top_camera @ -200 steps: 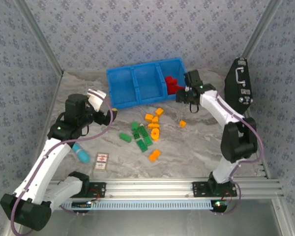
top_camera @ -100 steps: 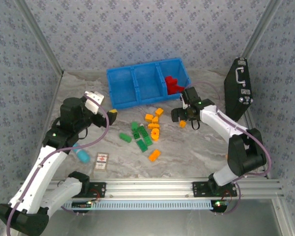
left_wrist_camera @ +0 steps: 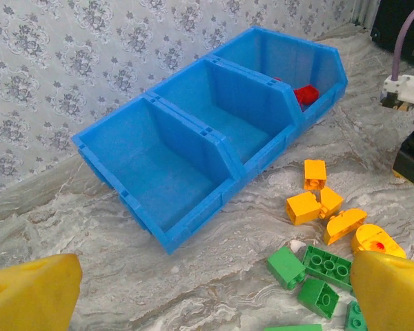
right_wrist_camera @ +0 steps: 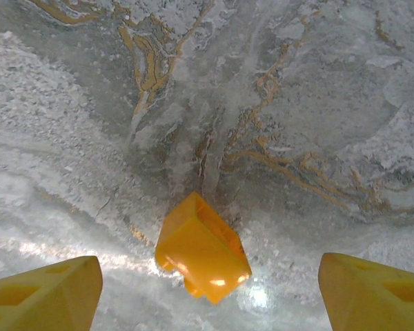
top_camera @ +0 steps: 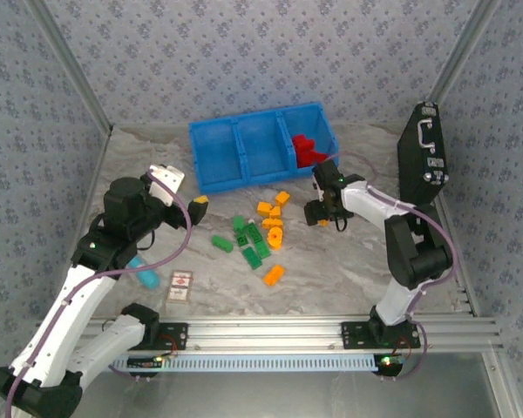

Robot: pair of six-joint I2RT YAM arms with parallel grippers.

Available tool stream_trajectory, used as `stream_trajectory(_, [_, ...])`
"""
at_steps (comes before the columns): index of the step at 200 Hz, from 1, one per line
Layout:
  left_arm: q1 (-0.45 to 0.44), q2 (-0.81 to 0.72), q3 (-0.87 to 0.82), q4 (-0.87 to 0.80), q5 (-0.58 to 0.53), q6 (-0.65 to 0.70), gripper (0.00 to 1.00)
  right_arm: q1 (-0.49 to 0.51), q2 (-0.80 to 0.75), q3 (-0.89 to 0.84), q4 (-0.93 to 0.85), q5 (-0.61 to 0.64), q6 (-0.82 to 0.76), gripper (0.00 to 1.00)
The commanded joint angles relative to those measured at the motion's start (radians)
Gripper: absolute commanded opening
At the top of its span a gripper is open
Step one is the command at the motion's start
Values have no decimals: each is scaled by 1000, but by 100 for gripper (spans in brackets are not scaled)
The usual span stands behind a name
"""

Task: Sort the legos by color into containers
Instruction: Pick up the lego from the center of the table.

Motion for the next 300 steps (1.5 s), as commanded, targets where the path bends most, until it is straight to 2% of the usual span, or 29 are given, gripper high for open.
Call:
stream_trajectory(1, [-9, -20, 11, -18, -15, 14, 100, 3, 36, 43, -39, 32, -21, 79])
stream_trajectory(123, [-15, -45, -5, -28, -64, 23, 100, -4, 171, 141, -69, 37, -36, 52])
stream_trajectory(203, [-14, -34, -10, -22, -73, 33, 100, -6, 166, 117, -100, 38, -1, 31])
stream_trajectory(264, [-10, -26, -14, -21, -73, 43, 100, -6, 116, 156, -145, 11, 47, 26])
stream_trajectory(300, [-4, -22, -12, -24, -73, 50, 100, 9, 98, 303, -195, -17, 62, 26])
